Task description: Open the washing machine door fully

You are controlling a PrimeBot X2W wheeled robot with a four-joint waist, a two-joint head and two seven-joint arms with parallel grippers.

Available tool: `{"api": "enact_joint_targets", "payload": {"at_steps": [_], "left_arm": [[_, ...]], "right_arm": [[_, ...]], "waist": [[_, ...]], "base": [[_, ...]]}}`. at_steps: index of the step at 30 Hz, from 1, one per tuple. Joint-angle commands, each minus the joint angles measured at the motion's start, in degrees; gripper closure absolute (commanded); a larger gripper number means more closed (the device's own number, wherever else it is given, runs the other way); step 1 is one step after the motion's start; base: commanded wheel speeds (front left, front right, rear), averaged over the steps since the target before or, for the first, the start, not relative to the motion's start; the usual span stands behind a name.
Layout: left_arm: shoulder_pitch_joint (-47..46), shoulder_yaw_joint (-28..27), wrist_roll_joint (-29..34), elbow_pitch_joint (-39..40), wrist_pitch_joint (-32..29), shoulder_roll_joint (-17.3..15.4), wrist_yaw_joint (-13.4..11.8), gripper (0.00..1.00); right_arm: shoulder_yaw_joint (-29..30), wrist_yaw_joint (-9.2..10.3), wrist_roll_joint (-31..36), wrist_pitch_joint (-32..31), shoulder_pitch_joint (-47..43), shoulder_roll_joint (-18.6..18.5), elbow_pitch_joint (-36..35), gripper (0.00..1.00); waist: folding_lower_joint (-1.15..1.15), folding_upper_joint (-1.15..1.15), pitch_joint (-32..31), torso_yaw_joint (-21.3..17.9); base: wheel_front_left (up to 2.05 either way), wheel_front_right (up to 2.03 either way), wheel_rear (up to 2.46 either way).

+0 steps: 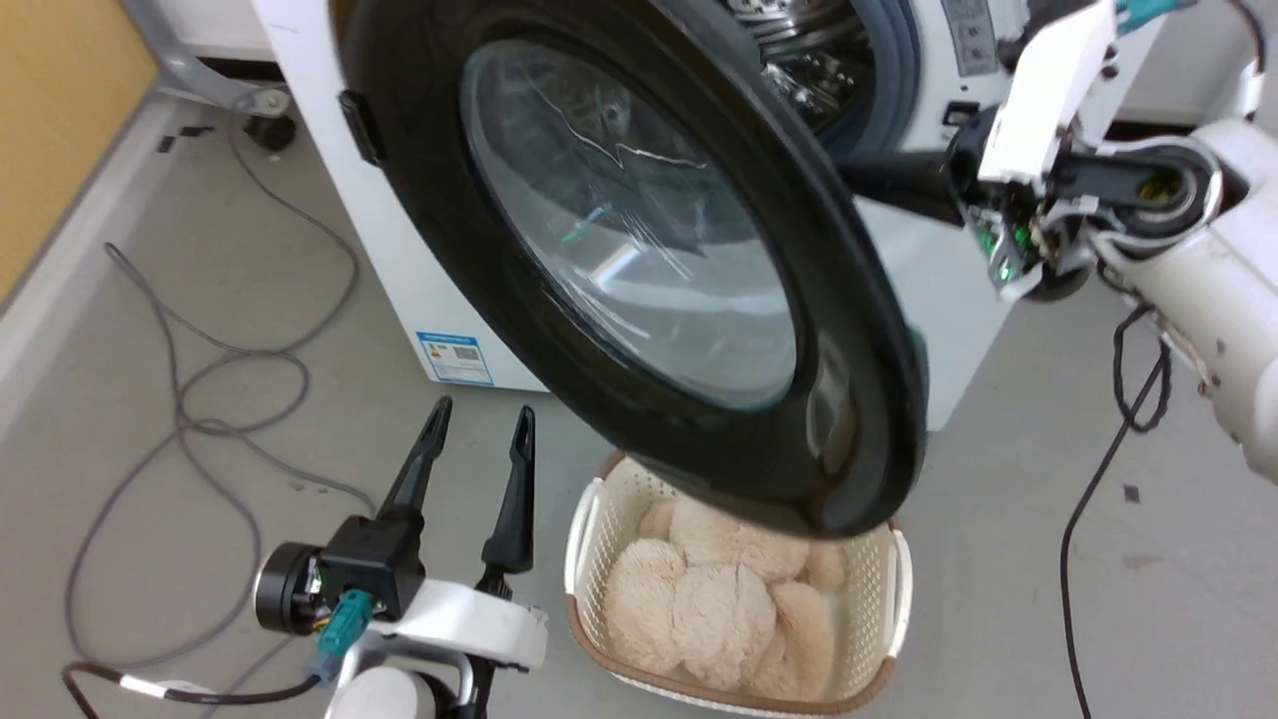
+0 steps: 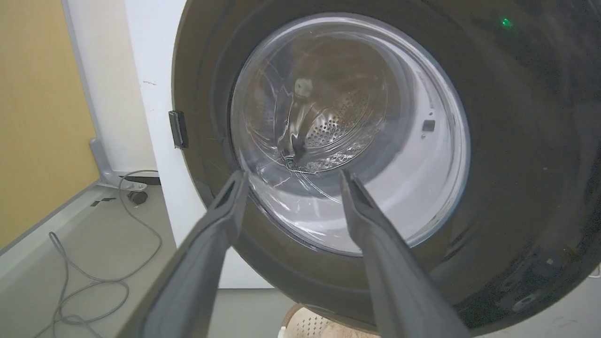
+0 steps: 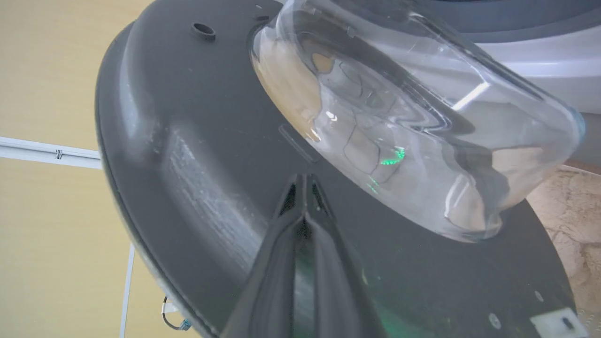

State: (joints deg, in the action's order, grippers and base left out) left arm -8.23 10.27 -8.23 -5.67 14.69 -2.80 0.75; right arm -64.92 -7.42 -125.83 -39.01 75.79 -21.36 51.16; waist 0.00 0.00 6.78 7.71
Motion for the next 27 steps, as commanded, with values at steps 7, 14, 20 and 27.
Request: {"api": "enact_joint_targets", "payload": {"at_steps": [7, 14, 20, 27], "left_arm": [[1.8, 0.0, -0.1, -0.9, 0.3, -0.1, 0.1, 0.0], [2.4, 0.0, -0.1, -1.5, 0.3, -0.1, 0.1, 0.0], [2.4, -0.2, 0.0, -2.0, 0.3, -0.1, 0.3, 0.0], [2.6, -0.3, -0.1, -2.4, 0.3, -0.1, 0.1, 0.0]], "right_arm": [[-3.4, -0.07, -3.3, 0.1, -4.1, -1.8, -7.2, 1.0], [-6.6, -0.07, -5.4, 2.1, -5.7, -3.3, -15.8, 1.0], [-8.0, -0.07, -6.1, 3.5, -7.0, -3.9, -22.7, 1.0], [-8.4, -0.07, -6.6, 6.0, -9.0, -4.8, -27.9, 1.0]], "waist": [[0.0, 0.0, -2.1, 2.3], [0.0, 0.0, -2.4, 3.9], [0.0, 0.0, -2.4, 4.8], [0.0, 0.0, -2.4, 4.7]], "base": [[0.0, 0.0, 0.0], [0.0, 0.0, 0.0], [0.0, 0.0, 0.0], [0.0, 0.0, 0.0]]}}
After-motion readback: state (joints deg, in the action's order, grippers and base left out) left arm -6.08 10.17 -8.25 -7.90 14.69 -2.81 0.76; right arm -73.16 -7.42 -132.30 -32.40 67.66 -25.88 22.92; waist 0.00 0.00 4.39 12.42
